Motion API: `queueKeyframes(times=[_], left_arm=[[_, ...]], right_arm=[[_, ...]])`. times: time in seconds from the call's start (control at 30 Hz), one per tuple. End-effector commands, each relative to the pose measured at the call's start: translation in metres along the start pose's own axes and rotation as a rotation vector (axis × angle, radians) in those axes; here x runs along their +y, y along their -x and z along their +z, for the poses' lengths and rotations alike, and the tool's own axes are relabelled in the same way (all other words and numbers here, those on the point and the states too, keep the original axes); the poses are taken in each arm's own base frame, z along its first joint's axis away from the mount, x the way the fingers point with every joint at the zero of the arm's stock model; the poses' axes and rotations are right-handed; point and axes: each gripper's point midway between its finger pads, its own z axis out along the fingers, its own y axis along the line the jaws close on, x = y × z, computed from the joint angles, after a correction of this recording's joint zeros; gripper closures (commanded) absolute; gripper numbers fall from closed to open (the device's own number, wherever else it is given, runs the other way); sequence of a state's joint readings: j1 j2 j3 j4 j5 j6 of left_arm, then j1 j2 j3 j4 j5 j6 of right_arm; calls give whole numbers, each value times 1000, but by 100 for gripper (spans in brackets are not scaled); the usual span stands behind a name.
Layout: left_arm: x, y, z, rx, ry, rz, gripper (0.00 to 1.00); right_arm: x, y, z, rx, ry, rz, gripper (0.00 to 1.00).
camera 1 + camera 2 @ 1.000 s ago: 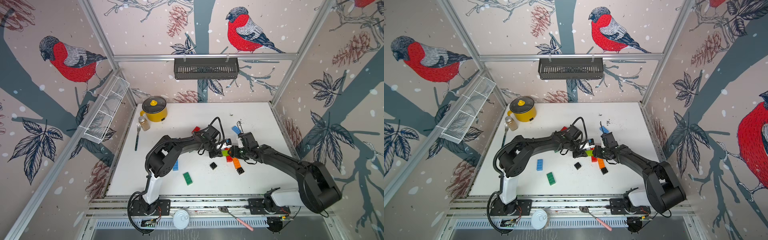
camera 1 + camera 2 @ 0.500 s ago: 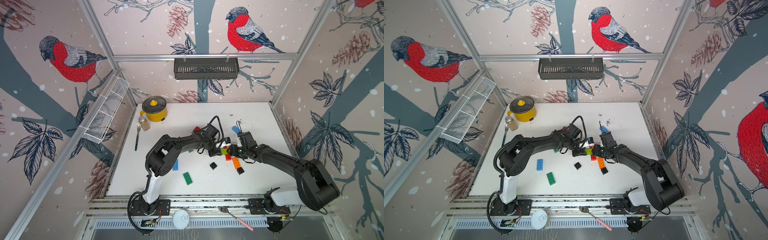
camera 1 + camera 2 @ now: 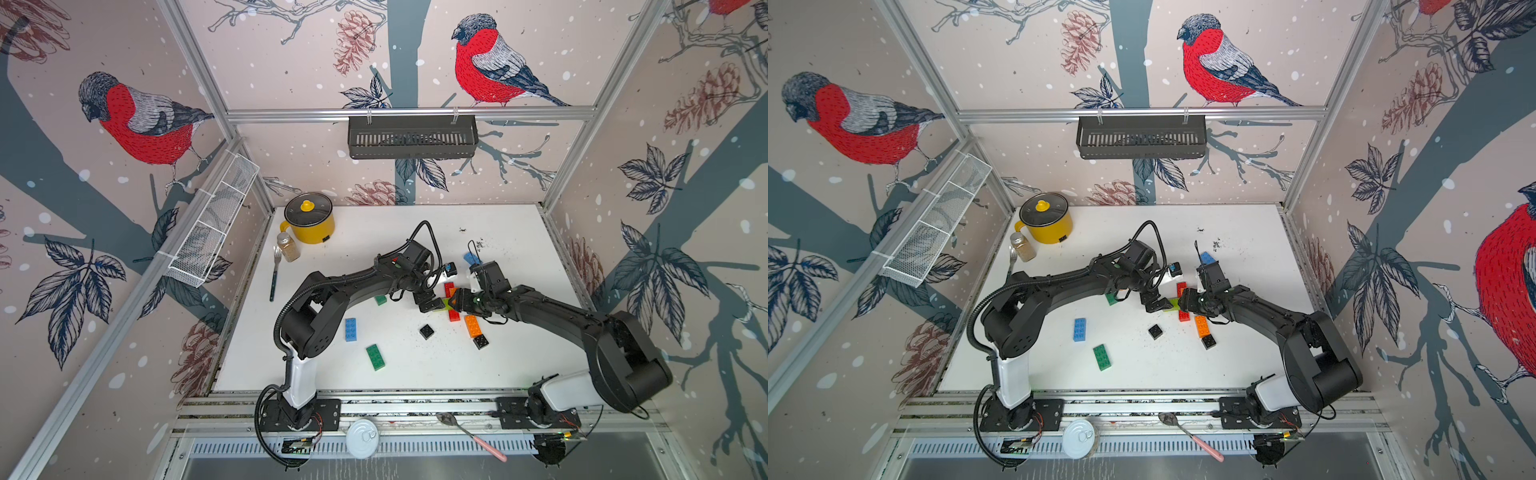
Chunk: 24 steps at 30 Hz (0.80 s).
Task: Assemble a small pinwheel with lego
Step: Assemble the lego brick with the lego brick.
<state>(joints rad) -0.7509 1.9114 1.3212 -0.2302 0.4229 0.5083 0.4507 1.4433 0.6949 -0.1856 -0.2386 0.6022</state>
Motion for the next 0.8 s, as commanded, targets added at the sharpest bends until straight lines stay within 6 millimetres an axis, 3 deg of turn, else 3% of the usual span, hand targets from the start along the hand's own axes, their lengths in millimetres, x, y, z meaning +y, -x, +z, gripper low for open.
queueKeyframes(times=[0.0, 0.2, 0.37, 0.53, 0.67, 0.77], left_arm=[[-6, 20, -19, -92, 7, -29, 2], [-8, 40, -64, -246, 110, -134, 3], [27, 46, -88, -296, 318, -310, 3], [47, 45, -121, -355, 469, -530, 2], [52, 20, -166, -415, 628, -796, 2], [46, -31, -174, -376, 739, -959, 2]], right_arm=[[1, -1, -1, 7, -1, 14, 34], [-8, 8, -6, -23, -9, 34, 35], [-4, 11, -10, -32, 23, 22, 35], [4, 17, -17, -53, 63, 10, 34], [10, 29, -27, -98, 86, -18, 30], [10, 35, -30, -121, 105, -20, 15]])
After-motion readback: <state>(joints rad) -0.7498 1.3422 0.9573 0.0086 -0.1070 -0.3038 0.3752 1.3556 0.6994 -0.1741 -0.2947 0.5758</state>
